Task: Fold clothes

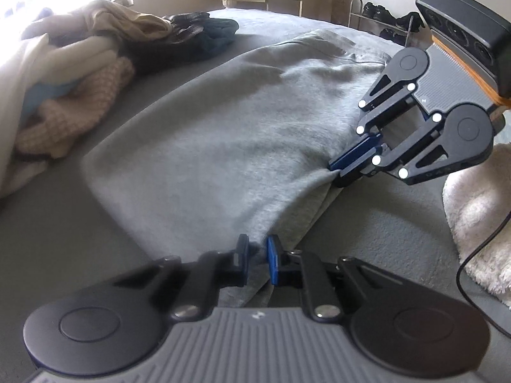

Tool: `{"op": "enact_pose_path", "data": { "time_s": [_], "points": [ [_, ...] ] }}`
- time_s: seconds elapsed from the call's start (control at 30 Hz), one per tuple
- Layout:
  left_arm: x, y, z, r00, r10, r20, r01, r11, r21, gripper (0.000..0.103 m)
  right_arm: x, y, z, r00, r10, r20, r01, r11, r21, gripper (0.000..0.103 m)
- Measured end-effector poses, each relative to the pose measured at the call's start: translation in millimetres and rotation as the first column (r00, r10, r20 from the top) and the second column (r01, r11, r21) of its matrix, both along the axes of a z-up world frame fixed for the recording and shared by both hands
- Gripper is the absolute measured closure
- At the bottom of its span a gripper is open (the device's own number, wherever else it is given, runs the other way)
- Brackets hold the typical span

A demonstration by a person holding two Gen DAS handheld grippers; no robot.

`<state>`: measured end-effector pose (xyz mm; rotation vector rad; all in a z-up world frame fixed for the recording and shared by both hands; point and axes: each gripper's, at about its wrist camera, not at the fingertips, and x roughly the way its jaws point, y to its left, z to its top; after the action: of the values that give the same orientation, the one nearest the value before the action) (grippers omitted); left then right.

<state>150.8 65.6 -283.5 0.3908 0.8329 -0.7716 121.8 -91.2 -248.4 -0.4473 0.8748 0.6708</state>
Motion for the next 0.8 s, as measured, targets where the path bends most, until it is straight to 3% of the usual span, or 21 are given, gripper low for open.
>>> {"op": "enact_pose_path", "data": {
  "time_s": [0.13, 0.3, 0.37, 0.43, 0.5, 0.6, 0.7, 0.8],
  "points": [
    [0.4, 9.4, 19.0, 0.999, 0.031, -0.028, -0.033, 0.999, -0.041, 0.080, -0.1, -1.3, 3.3, 0.999, -0.026, -0.027, 0.027, 1.000, 0.016, 0.096],
    [4.9, 17.3, 47.9, 0.994, 0.103, -0.033, -0.107, 0.978, -0.178, 0.075, -6.6, -3.1, -3.3, 0.999, -0.050, -0.021, 0.050, 0.998, 0.023, 0.096],
    [12.8, 9.0, 48.7, 0.991, 0.126, -0.033, -0.130, 0.972, -0.197, 0.074, -6.7, -3.4, -6.3, 0.997, -0.077, -0.031, 0.078, 0.996, 0.037, 0.096],
    [20.6, -9.0, 39.3, 0.991, 0.131, -0.024, -0.133, 0.981, -0.139, 0.072, -9.4, -4.3, -6.5, 0.993, -0.104, -0.047, 0.106, 0.993, 0.050, 0.096],
    [24.4, -28.9, 21.0, 0.994, 0.105, -0.035, -0.106, 0.994, -0.028, 0.069, -12.3, -6.9, -3.9, 0.991, -0.122, -0.059, 0.125, 0.991, 0.051, 0.096],
    [13.8, -46.3, 0.5, 0.998, 0.055, 0.009, -0.055, 0.993, 0.101, 0.063, -7.1, -16.9, 5.7, 0.981, -0.173, -0.090, 0.181, 0.980, 0.084, 0.096],
    [7.2, -46.5, -3.2, 0.999, 0.041, 0.007, -0.041, 0.993, 0.114, 0.043, -8.5, -36.9, 26.3, 0.965, -0.254, -0.068, 0.262, 0.948, 0.178, 0.094],
    [-0.1, -51.8, -10.4, 0.999, 0.011, 0.035, -0.017, 0.984, 0.175, 0.042, -1.4, -48.0, 31.9, 0.951, -0.307, -0.023, 0.305, 0.930, 0.205, 0.094]
  ]
}}
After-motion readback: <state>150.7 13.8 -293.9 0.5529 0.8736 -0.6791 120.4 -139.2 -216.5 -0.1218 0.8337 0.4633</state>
